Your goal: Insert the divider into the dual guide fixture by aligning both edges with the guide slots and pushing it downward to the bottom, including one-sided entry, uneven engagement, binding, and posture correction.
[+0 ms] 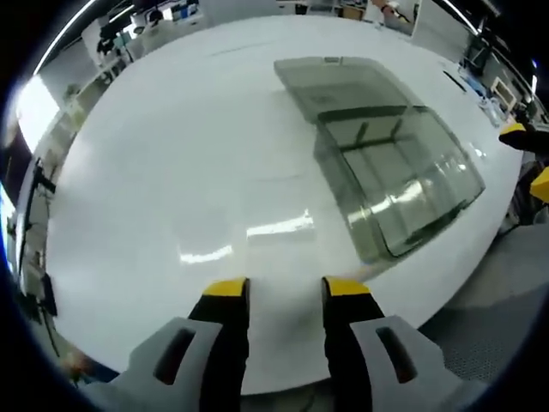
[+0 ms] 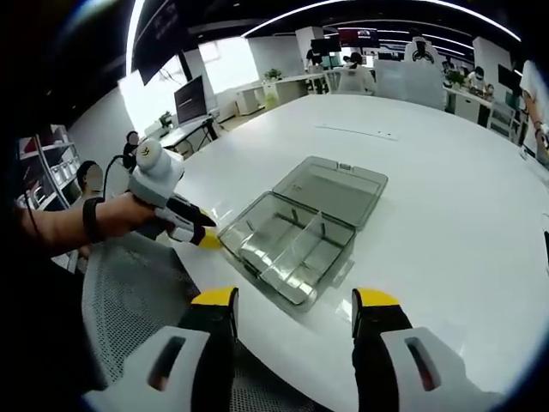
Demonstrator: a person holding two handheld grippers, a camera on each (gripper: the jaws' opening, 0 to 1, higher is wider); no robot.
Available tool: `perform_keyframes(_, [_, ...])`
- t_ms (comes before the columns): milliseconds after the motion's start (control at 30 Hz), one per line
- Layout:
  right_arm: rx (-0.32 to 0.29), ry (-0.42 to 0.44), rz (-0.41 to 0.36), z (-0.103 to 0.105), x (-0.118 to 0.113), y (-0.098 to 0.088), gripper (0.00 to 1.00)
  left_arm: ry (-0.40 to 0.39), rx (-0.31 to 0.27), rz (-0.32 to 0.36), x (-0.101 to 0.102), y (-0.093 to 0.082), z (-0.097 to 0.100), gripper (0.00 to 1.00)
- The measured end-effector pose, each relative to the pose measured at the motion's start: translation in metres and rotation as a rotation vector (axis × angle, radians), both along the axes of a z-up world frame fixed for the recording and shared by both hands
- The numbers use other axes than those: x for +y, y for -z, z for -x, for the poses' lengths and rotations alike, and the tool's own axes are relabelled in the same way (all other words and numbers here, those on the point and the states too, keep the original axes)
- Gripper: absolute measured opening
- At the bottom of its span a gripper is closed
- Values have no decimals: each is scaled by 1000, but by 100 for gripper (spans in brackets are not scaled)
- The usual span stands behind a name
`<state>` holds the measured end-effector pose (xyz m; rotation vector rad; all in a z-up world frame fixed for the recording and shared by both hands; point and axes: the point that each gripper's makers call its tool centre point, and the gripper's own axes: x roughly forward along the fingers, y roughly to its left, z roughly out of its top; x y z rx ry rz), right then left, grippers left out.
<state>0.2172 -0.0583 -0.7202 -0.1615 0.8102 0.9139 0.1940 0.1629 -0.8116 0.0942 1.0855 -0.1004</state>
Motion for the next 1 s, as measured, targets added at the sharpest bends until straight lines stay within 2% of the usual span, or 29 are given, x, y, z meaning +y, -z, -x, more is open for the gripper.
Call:
perform_keyframes(100, [-1, 1, 3, 0, -1, 0, 50, -9, -30, 28, -2, -3, -2, 31])
perform_keyframes(133, [2, 4, 2, 0, -1, 0, 50, -5, -18, 35, -2, -2, 0, 31])
perform_keyframes(467, [-2, 4, 5, 0, -3, 0, 50, 1, -27, 30, -2, -2, 2, 30])
perform_keyframes(1000, [-6, -12, -1, 1, 2, -3, 50, -58, -94, 92, 0, -18, 1, 30])
